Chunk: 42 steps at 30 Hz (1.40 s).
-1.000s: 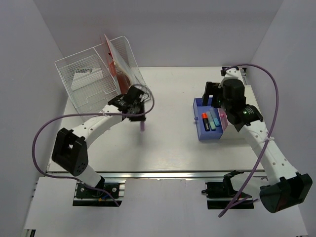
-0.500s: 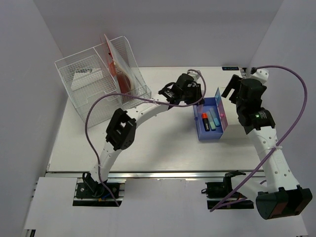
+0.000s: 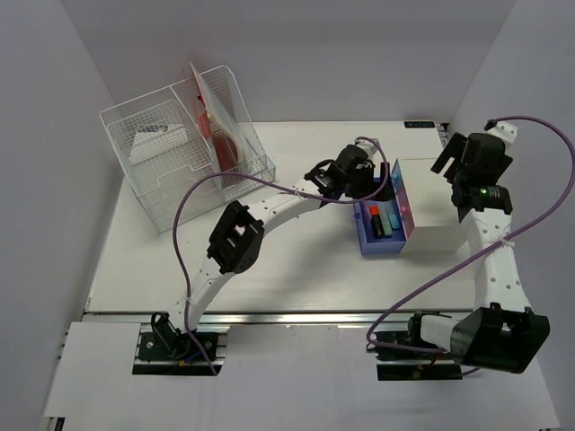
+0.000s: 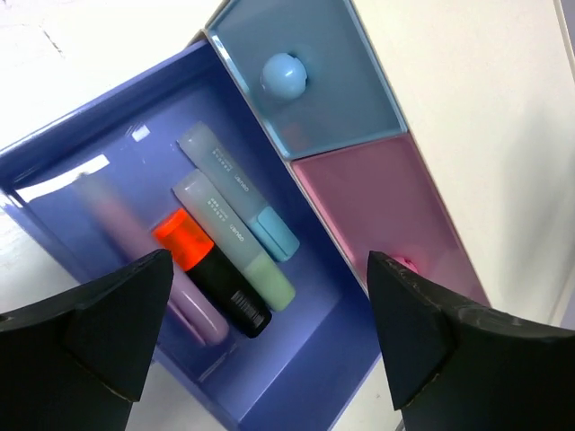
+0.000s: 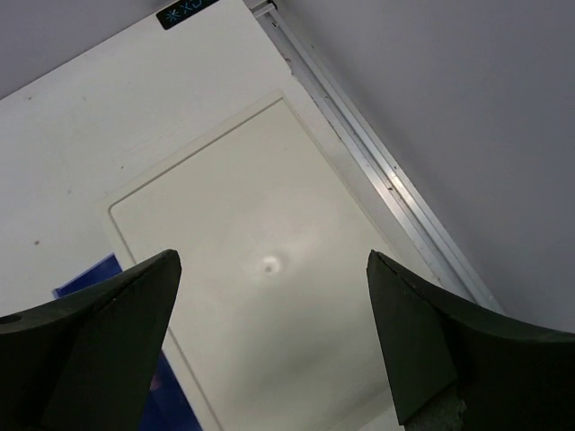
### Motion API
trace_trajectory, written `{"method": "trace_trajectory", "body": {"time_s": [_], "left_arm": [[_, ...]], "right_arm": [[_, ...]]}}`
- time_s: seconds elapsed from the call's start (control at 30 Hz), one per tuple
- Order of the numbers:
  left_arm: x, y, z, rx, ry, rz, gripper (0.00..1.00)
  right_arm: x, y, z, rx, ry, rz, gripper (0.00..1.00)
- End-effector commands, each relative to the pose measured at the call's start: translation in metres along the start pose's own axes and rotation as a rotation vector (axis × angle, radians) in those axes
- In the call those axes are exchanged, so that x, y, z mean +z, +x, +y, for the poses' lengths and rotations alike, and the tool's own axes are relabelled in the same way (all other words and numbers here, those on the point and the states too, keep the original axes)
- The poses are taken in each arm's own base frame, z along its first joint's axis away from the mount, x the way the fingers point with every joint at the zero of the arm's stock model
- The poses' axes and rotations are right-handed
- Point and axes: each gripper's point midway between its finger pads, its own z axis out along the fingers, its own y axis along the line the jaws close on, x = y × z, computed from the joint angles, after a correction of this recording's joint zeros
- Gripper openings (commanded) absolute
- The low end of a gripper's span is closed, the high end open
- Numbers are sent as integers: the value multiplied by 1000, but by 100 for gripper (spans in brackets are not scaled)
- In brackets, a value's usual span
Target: Organize the desk
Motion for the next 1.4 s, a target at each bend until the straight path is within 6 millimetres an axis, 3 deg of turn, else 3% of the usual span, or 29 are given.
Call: {"method": "trace_trajectory", "body": {"time_s": [0.0, 0.1, 0.13, 0.17, 0.2, 0.23, 0.27, 0.33, 0.4, 0.43, 0.53, 0.57, 0.63, 0.67, 0.9, 0.97, 1.0, 1.17, 1.37], "left_arm": [[-53, -61, -44, 53, 53, -126, 98], [-68, -59, -33, 66, 8, -121, 98], [-84, -66, -38, 75, 11, -137, 98], [-84, -49, -19, 62, -22, -95, 98], [-99, -57, -17, 64, -10, -108, 98], [-103, -52, -8, 58, -25, -97, 98], [-104, -32, 20, 40, -71, -52, 98], [-113, -24, 34, 73, -81, -36, 92], [-112, -1, 57, 93, -131, 13, 83], [-108, 8, 66, 113, -143, 37, 69], [-96, 27, 79, 136, -152, 99, 44], [-85, 41, 83, 131, -129, 147, 40], [-74, 43, 80, 139, -102, 161, 34], [-64, 53, 82, 132, -77, 188, 34], [-26, 50, 66, 98, 39, 143, 40], [-17, 43, 52, 96, 76, 124, 43], [-12, 44, 48, 98, 96, 126, 53], [27, 47, 23, 123, 164, 119, 69], [57, 45, 18, 49, 215, 56, 94]], "right_arm": [[4, -36, 4, -52, -66, -75, 89], [20, -33, -4, -55, -91, -28, 89], [28, -28, -5, -72, -104, -2, 89], [33, -27, -13, -67, -105, 13, 89], [39, -22, -9, -69, -154, 38, 89], [44, -19, -10, -64, -172, 53, 89], [48, -19, -18, -45, -184, 63, 89], [59, -8, -13, -29, -264, 114, 87], [65, 1, -14, -4, -290, 153, 84], [71, 9, -15, 3, -288, 180, 84], [82, 22, -22, 10, -252, 200, 83], [85, 25, -24, 5, -243, 204, 82], [90, 34, -27, 1, -236, 227, 79], [92, 36, -27, -3, -237, 228, 78], [98, 64, -31, 9, -228, 296, 72], [98, 68, -30, 24, -231, 303, 70], [97, 73, -28, 31, -243, 313, 69], [96, 86, -24, 67, -262, 339, 68], [96, 96, -21, 98, -273, 367, 64]]}}
